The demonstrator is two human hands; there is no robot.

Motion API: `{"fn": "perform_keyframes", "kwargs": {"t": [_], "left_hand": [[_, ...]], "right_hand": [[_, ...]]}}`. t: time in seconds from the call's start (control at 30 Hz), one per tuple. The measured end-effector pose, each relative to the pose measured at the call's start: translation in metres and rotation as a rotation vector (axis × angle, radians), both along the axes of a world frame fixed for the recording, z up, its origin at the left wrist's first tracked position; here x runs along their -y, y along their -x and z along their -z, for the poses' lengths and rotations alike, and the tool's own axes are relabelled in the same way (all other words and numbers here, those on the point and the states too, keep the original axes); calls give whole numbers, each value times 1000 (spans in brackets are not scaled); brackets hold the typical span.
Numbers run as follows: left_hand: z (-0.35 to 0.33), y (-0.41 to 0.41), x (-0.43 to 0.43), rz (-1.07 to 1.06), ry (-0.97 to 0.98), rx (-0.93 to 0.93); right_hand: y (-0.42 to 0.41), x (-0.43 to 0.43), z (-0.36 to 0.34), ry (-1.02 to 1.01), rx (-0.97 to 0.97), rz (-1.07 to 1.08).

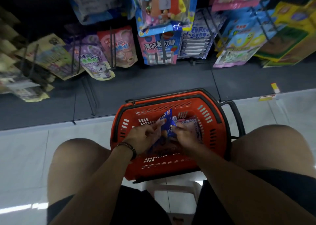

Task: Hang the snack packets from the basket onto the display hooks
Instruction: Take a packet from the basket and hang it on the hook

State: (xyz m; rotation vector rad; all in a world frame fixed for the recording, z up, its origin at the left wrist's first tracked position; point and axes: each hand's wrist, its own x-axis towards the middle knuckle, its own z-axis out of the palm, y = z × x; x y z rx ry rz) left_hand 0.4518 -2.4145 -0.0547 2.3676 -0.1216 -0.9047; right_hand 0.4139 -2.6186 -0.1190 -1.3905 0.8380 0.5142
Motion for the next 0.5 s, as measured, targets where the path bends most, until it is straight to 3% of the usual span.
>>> {"fn": "perform_keyframes", "kwargs": {"t": [0.1, 0.33, 0.5], "left_hand": [[-3, 4, -3, 12, -37, 41], [-35, 34, -12, -113, 123, 172], [-50, 52, -17, -205, 498, -143]], "right_hand": [[-2, 8, -1, 31, 23, 90], [16, 30, -100, -52, 306, 58], [49, 41, -140, -83, 464, 110]]}}
